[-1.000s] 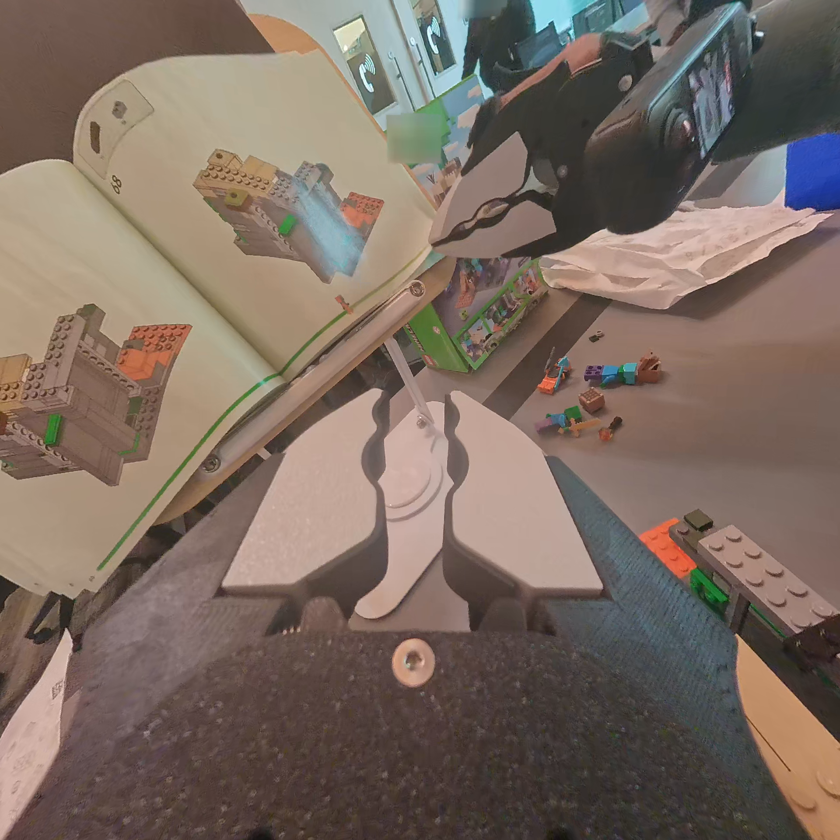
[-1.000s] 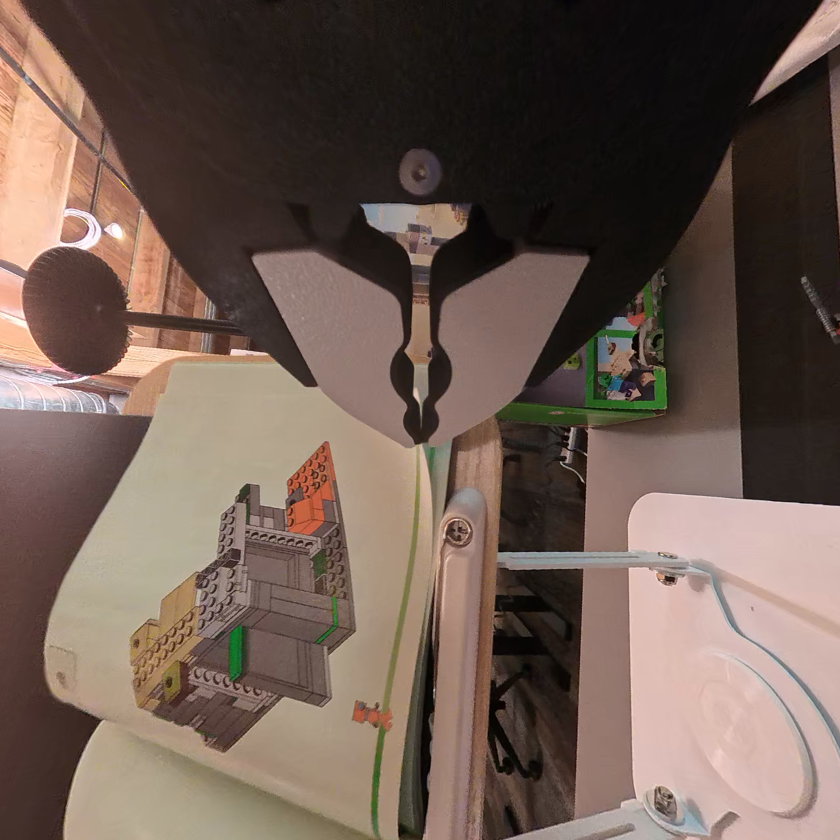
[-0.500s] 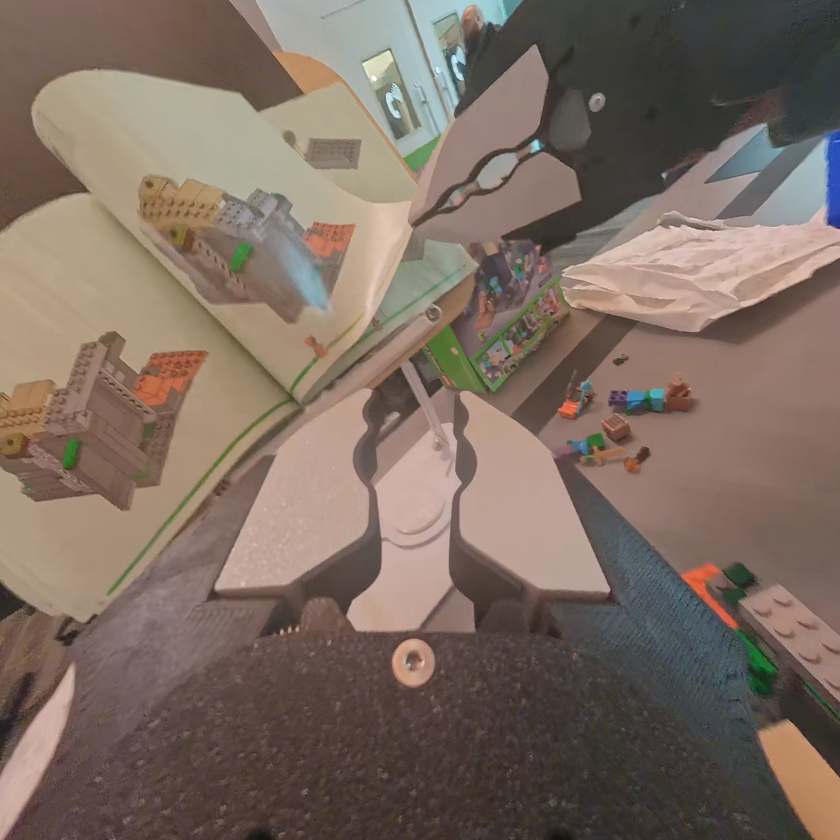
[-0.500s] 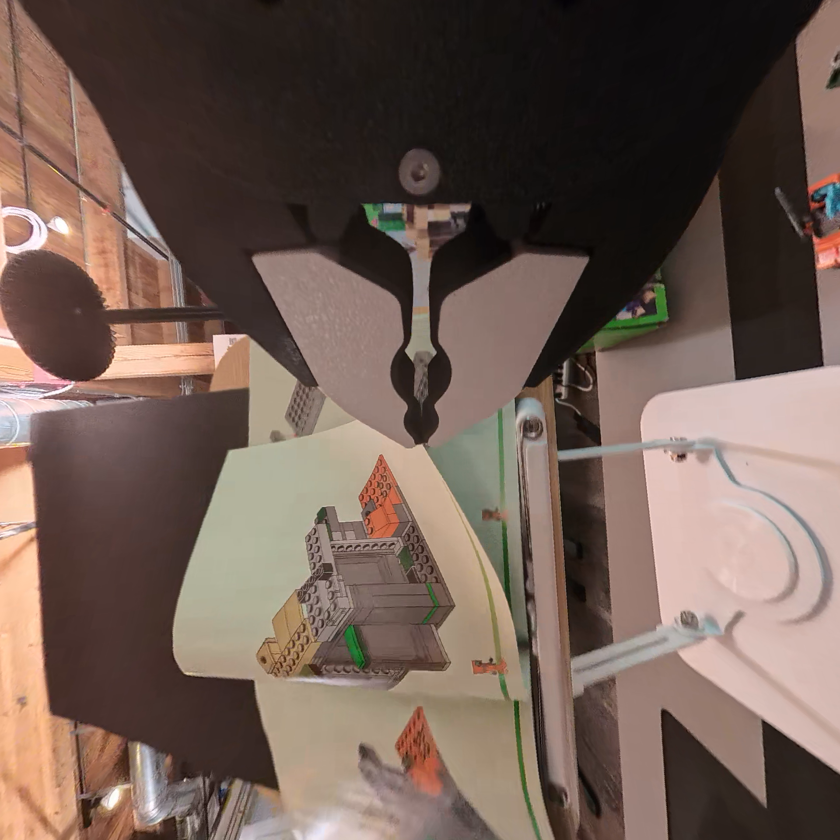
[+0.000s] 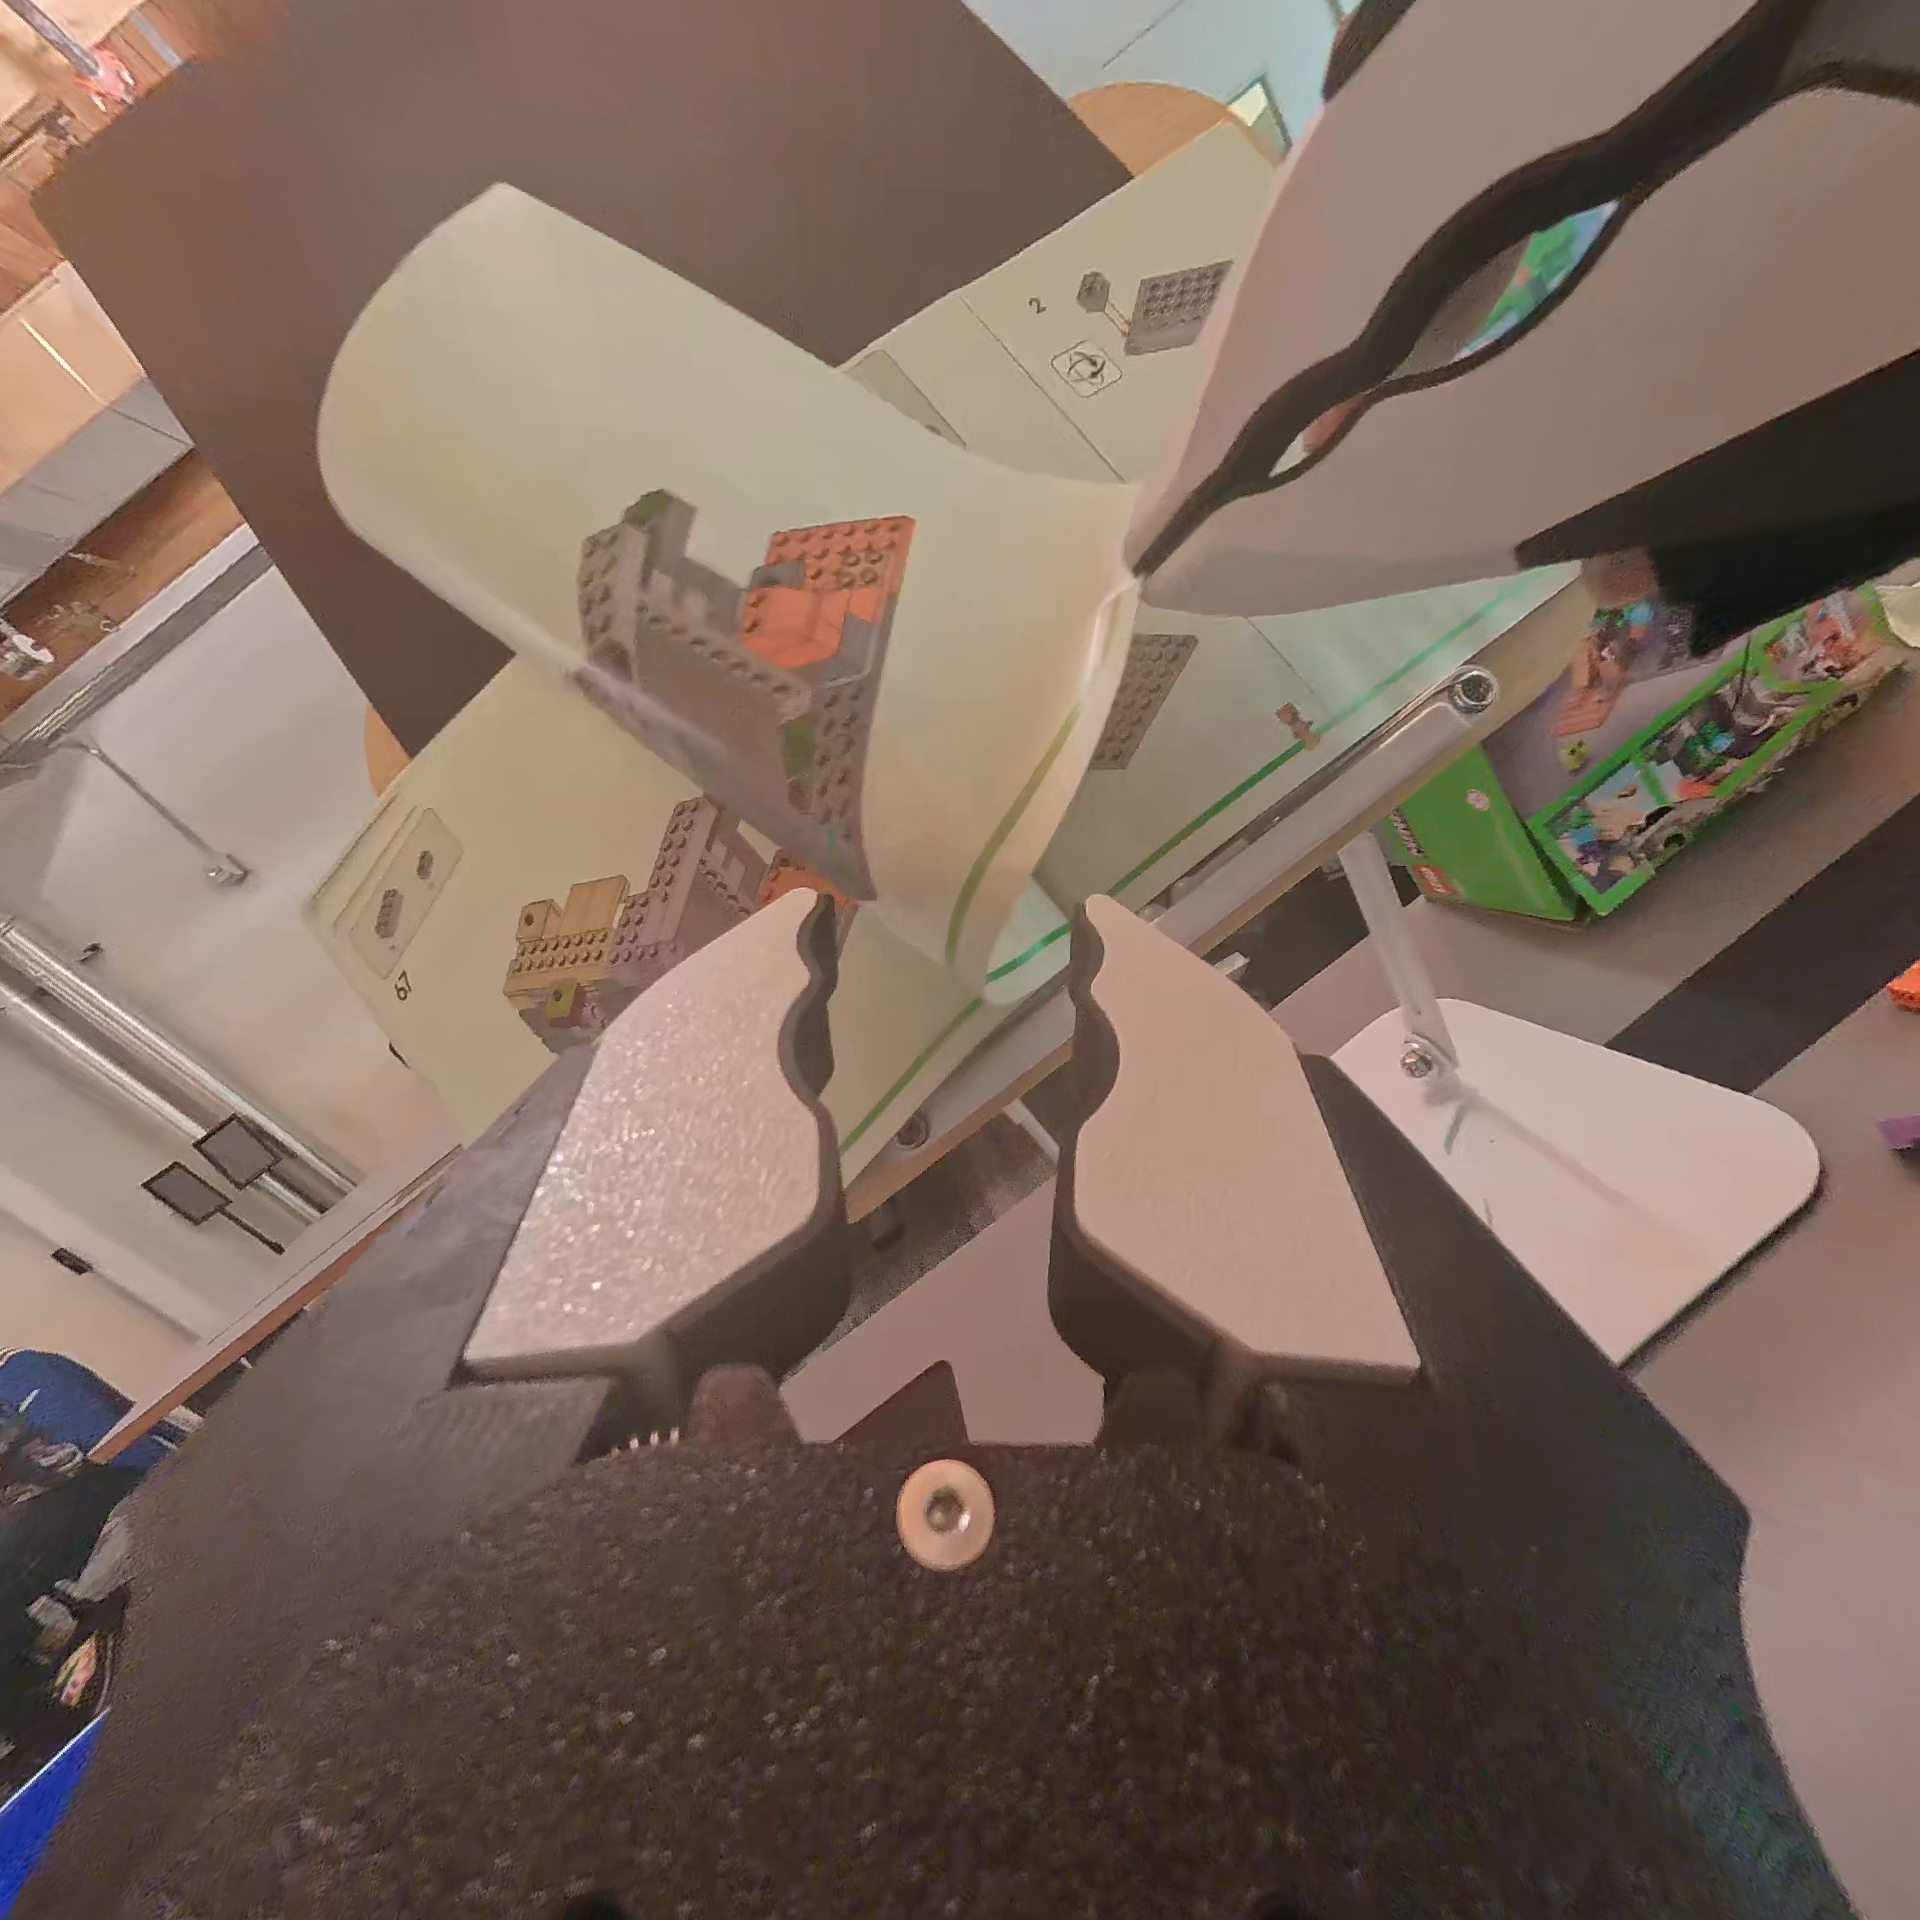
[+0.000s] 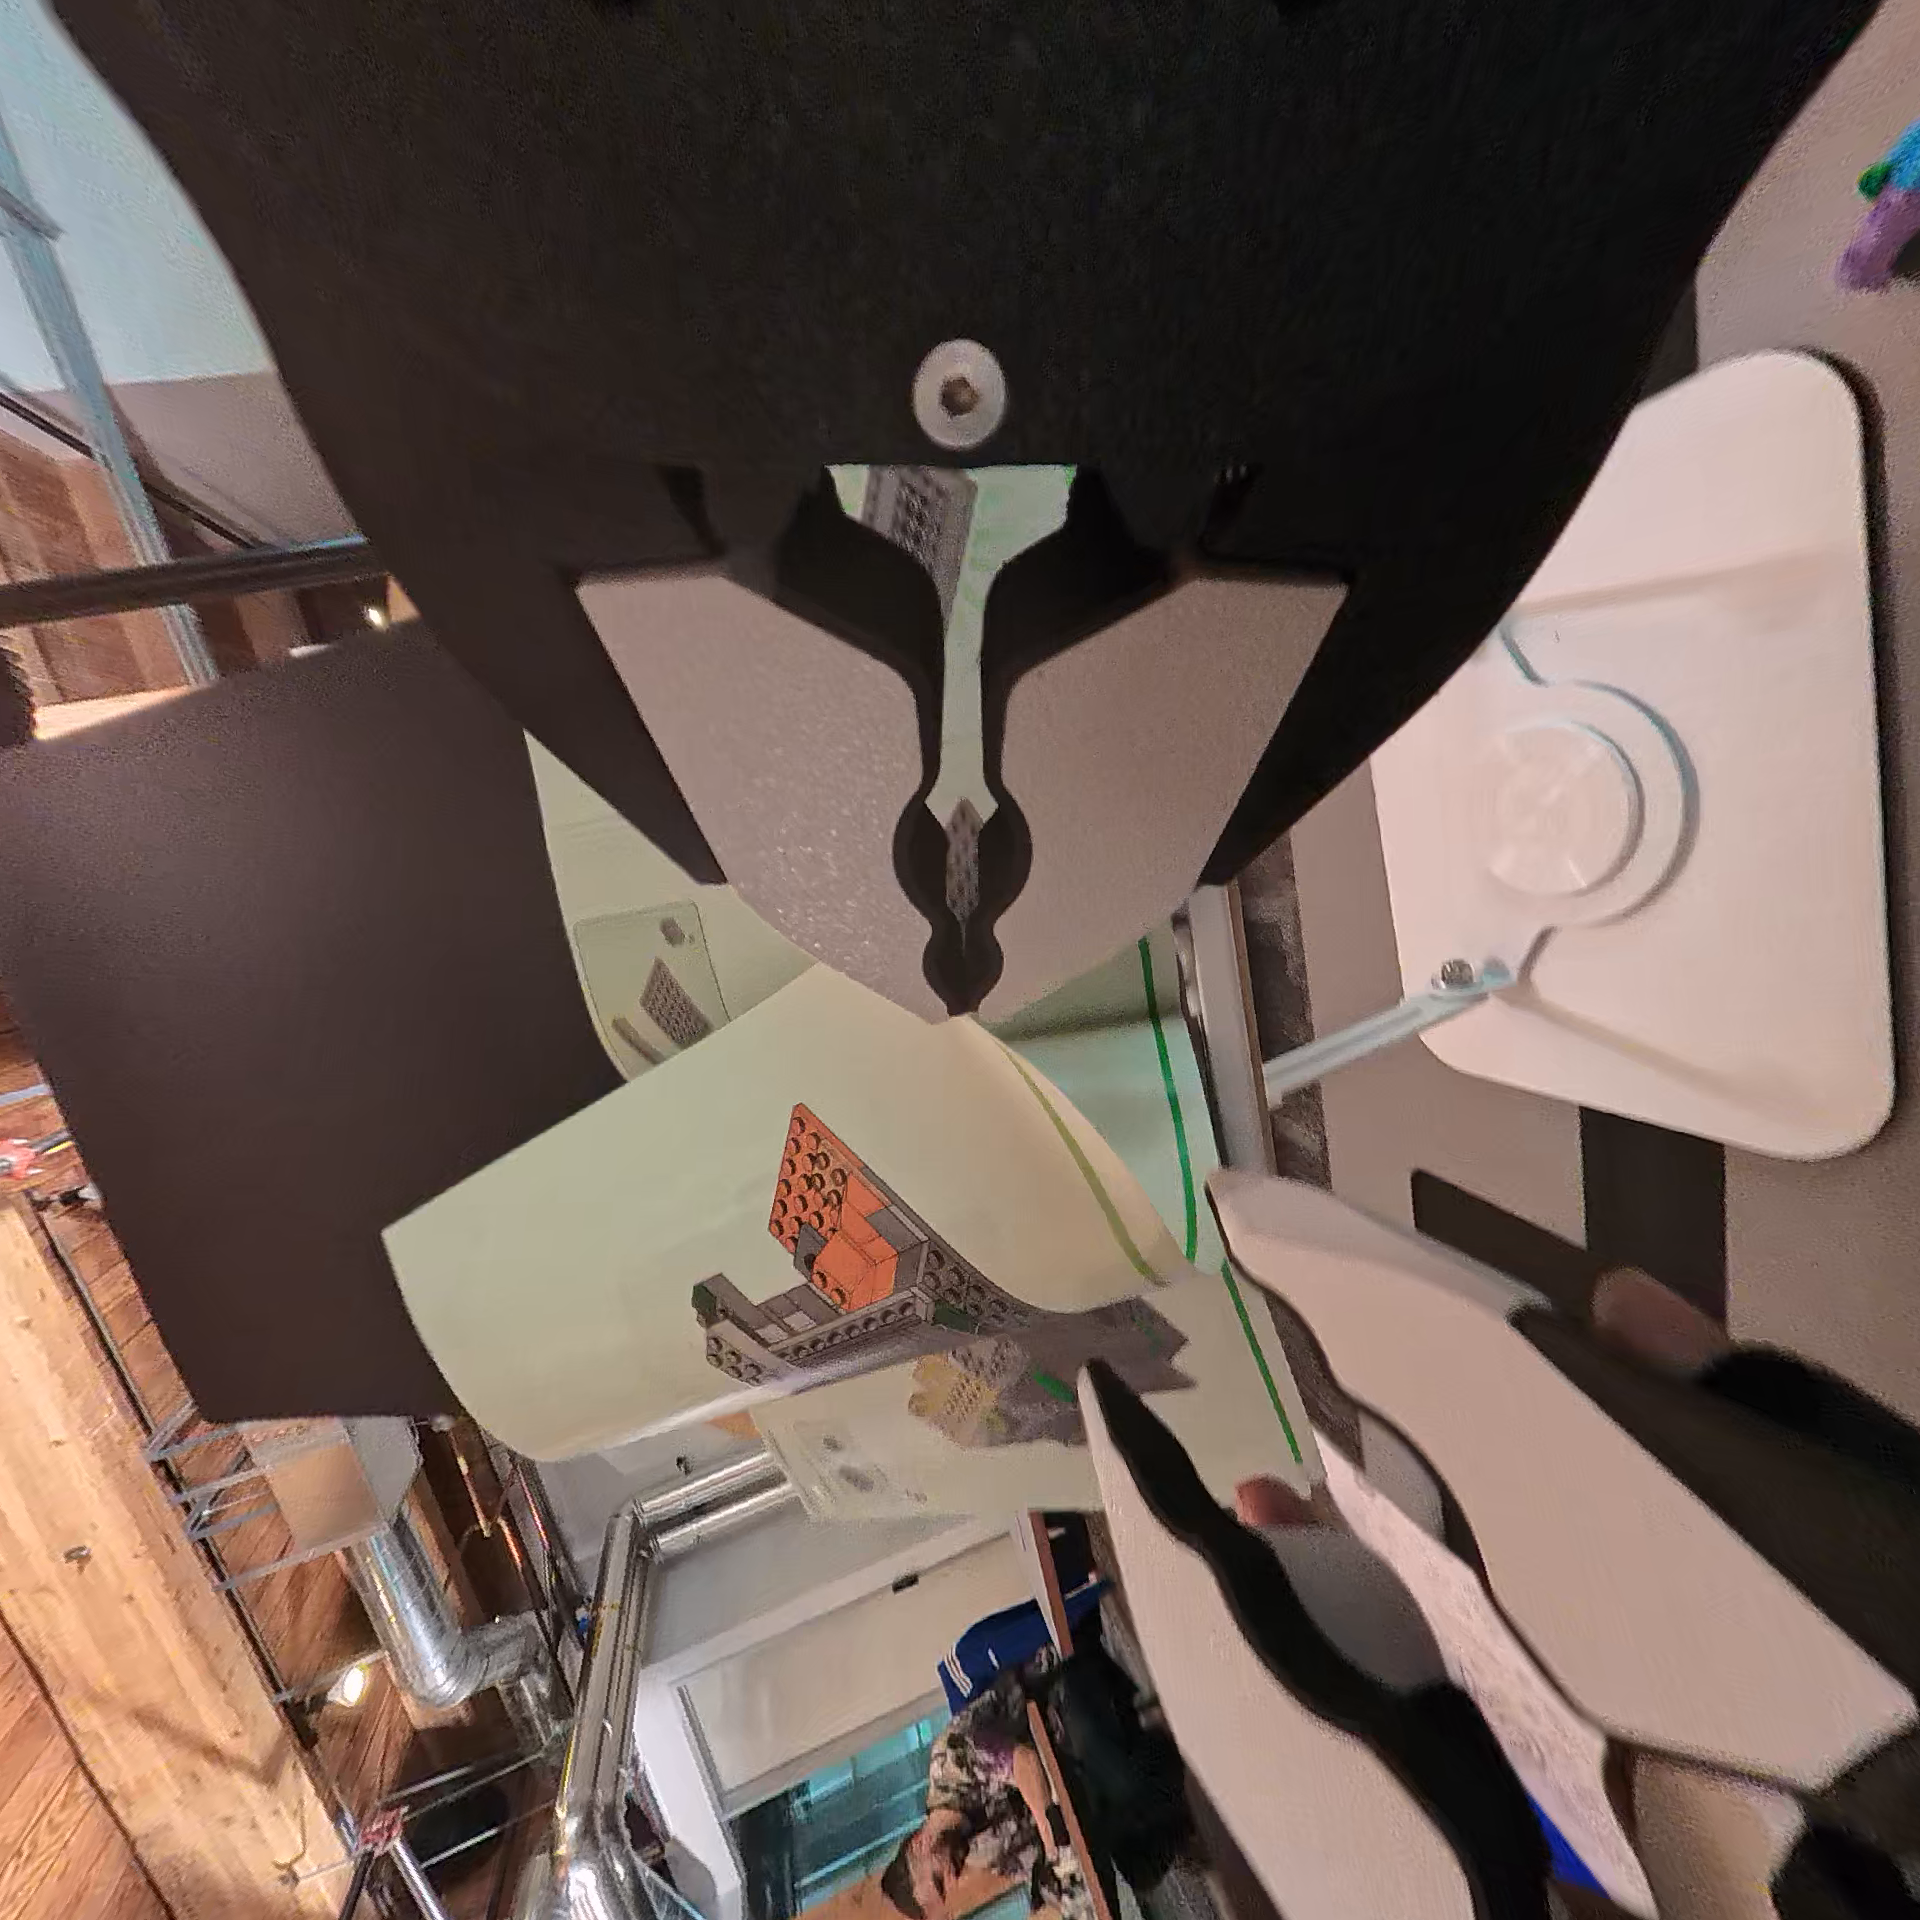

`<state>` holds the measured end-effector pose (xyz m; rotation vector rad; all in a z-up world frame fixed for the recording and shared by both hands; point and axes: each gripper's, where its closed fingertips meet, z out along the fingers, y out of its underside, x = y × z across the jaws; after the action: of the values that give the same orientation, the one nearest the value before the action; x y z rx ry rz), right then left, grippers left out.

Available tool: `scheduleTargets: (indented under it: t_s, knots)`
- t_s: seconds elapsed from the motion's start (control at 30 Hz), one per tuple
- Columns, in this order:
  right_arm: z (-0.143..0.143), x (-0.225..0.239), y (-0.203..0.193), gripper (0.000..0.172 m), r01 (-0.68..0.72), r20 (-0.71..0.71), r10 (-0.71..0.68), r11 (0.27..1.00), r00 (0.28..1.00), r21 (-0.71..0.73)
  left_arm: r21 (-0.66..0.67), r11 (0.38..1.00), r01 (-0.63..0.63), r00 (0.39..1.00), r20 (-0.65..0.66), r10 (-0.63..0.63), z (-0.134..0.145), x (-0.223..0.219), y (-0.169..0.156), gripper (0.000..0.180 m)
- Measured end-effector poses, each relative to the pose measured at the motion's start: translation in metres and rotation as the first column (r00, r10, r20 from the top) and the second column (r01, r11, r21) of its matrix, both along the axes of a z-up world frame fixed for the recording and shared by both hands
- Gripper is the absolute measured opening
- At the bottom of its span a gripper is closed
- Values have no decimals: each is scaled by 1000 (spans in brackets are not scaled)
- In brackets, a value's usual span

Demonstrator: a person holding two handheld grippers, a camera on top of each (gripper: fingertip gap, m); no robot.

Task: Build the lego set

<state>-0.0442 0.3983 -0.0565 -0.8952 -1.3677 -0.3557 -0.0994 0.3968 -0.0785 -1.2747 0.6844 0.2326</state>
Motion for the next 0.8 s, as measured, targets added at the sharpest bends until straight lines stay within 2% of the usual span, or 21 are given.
scheduleTargets:
  t_s: [0.1,0.2,0.3,0.4,0.47,0.6,0.8]
  knots:
    - [2,-18,-3,0,-32,-27,32,999,999,-18,9,1000,-12,1000,7,12,0,-4,3,38]
    - [1,-35,-7,0,-62,-46,61,997,997,-35,18,998,-57,997,59,56,5,-18,6,19]
    - [1,-47,-14,0,-97,-90,90,992,992,-83,-27,998,-64,987,149,67,3,-34,10,10]
    - [3,-57,-28,14,-146,-141,121,972,983,-186,-108,993,-39,958,279,68,-5,-52,17,7]
    - [8,-58,-31,14,-165,-177,129,964,976,-207,-160,987,-14,928,366,72,-12,-63,23,7]
    - [-3,-51,-8,14,-58,-110,34,972,993,-227,-224,974,13,880,465,95,-25,-82,30,6]
    - [-27,-49,33,14,143,41,-137,963,990,-230,-287,957,51,829,546,119,-44,-103,37,5]
